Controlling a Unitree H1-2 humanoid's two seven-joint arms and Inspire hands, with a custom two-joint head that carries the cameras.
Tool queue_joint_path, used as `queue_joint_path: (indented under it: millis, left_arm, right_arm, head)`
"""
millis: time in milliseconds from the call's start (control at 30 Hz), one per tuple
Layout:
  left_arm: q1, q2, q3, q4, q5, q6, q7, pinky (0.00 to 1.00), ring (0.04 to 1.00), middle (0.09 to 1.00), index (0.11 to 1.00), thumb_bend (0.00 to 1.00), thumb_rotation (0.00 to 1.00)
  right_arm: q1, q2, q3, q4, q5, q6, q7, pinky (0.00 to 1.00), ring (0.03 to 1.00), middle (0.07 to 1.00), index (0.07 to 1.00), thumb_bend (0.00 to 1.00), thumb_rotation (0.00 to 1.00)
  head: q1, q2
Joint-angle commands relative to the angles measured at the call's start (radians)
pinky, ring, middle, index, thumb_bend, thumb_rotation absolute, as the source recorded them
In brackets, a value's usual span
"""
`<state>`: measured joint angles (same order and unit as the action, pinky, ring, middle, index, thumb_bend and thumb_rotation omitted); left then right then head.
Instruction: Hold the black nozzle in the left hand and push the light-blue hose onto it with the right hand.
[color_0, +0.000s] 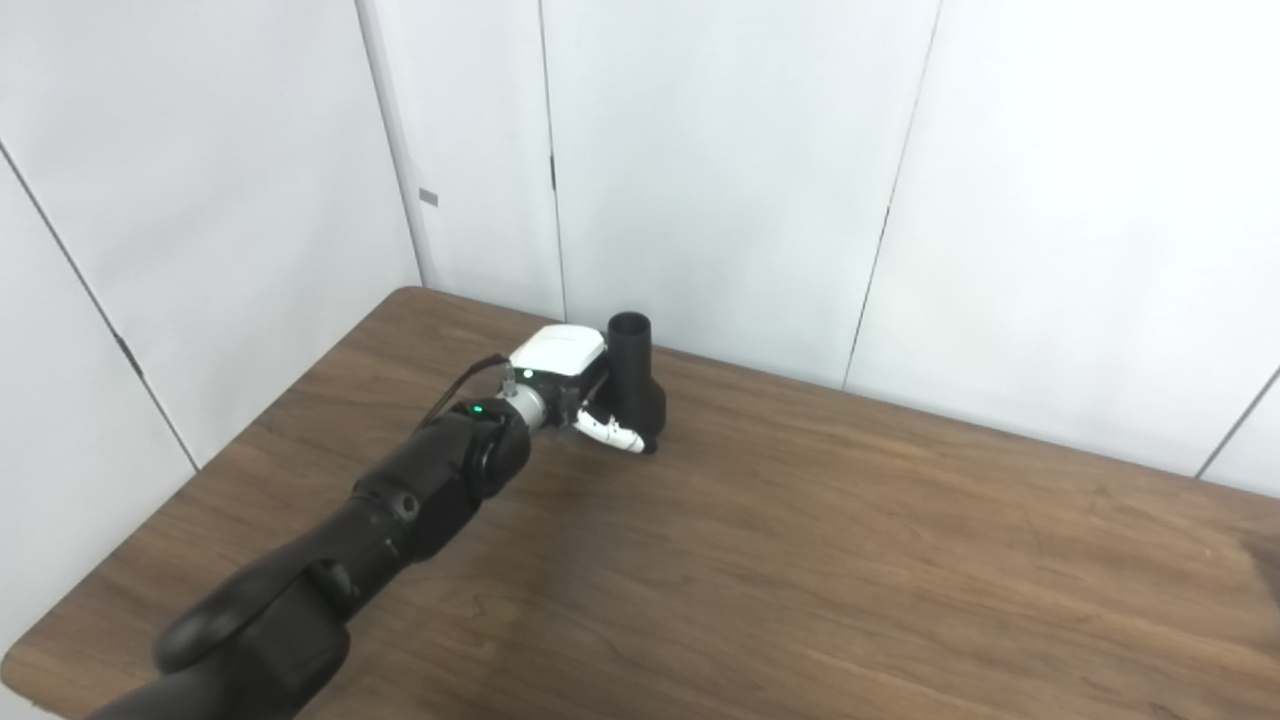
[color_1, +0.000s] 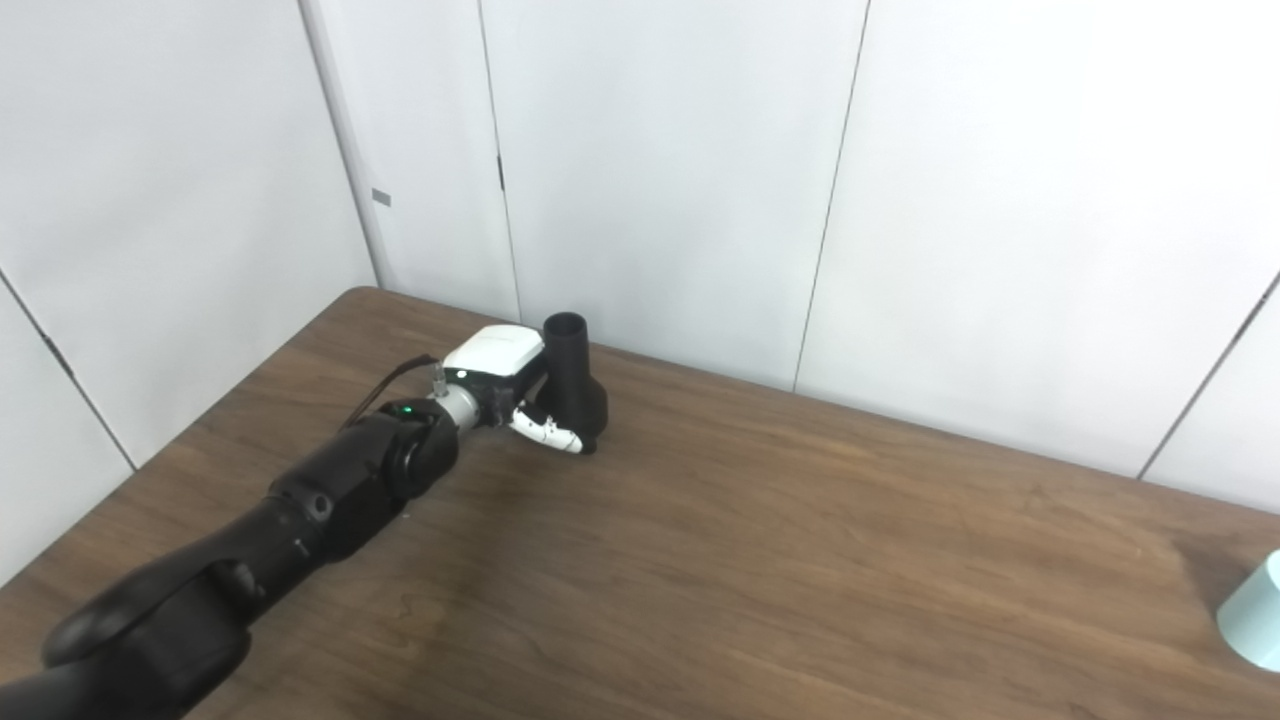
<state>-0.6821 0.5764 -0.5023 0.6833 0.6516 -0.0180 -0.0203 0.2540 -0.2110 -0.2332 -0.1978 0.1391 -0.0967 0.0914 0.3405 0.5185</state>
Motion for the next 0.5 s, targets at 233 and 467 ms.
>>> queue_joint_path:
  millis: [233,467]
  left_arm:
    - [0.093,-0.053,-0.085,0.074,0.052,-0.096,-0.011,0.93,0.613,0.531,0.467,0.53,0.02]
    - [0.095,-0.056,-0.122,0.091,0.083,-0.121,0.022,0.88,0.570,0.521,0.453,0.52,0.00]
  right_arm:
    - [-0.004,-0.007,-0.001,-0.034,0.006,-0.002,-0.003,0.62,0.729,0.748,0.707,0.38,0.53]
    - [-0.002,-0.010,-0.001,-0.035,0.012,-0.005,0.002,0.62,0.731,0.750,0.707,0.40,0.54]
  head:
    - [0.002,0.008]
    - [0.004,0.015]
